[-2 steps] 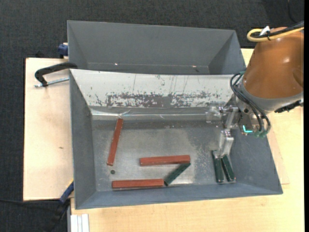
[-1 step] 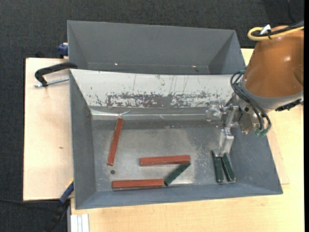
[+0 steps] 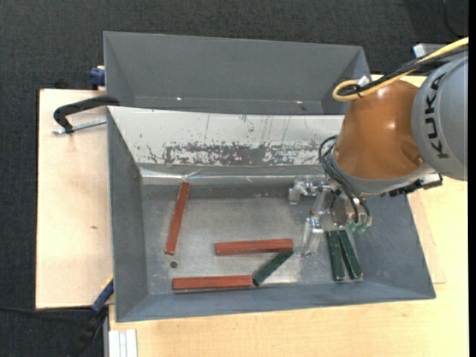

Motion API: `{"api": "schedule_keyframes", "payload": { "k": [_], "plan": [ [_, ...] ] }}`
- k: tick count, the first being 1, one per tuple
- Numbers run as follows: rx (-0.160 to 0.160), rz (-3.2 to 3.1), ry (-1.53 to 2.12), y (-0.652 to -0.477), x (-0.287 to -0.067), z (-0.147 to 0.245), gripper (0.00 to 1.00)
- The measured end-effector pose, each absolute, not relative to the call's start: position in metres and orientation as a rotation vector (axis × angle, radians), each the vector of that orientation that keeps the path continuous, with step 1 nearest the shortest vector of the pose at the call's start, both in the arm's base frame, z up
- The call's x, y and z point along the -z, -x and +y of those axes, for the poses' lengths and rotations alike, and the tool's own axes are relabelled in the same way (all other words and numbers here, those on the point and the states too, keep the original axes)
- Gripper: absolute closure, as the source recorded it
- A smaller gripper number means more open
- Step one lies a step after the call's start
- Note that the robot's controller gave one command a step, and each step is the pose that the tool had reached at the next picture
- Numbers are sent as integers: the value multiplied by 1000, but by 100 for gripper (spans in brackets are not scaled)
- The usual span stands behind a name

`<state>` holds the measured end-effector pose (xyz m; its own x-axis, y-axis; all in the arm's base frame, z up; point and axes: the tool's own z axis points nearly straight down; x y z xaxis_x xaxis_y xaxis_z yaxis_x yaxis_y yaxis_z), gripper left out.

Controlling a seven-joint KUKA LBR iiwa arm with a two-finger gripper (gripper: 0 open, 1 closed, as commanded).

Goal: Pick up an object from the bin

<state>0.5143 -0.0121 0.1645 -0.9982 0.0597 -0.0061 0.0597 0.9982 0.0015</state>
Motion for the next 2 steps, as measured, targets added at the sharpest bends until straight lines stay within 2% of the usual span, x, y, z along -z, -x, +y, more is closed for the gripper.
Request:
{"api": "schedule_keyframes", "payload": {
  "k": [1,2],
  "plan": [
    [-6,3134,-8,-519,-163,39,0],
    [-2,3131,-249,-516,-129,59,0]
  ]
}}
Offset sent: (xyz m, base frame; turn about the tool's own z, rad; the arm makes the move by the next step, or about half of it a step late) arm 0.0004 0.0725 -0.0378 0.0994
